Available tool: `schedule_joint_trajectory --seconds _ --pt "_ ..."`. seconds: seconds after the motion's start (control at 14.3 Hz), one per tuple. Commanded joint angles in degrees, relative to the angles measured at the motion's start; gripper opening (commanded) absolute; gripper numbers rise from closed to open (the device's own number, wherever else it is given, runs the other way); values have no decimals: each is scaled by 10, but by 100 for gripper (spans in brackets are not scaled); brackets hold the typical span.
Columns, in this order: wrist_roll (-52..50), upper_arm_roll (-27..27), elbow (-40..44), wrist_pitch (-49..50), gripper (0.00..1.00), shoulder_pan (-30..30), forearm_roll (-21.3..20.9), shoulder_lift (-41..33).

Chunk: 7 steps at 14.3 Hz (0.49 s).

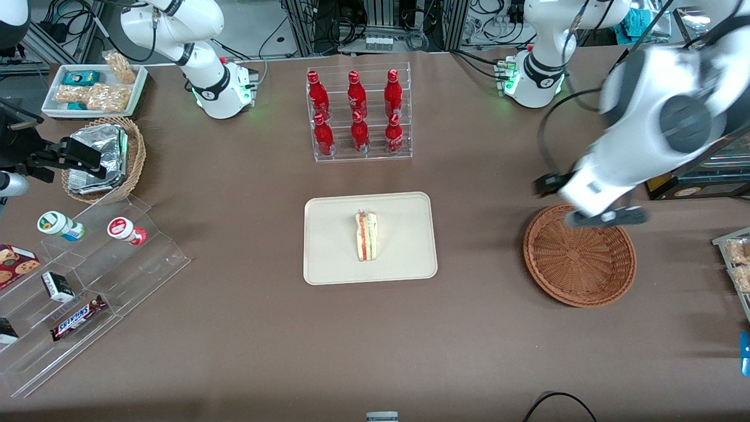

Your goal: Place sandwich from basket to tray

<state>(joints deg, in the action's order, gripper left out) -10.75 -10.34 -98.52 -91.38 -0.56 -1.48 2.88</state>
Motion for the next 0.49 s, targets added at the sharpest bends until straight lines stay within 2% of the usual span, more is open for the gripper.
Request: schedule_joint_trajectory --seconds 0.0,0.42 --pt "55 -8 -19 13 100 54 -10 -66" --pt "73 12 40 30 100 72 -2 -74"
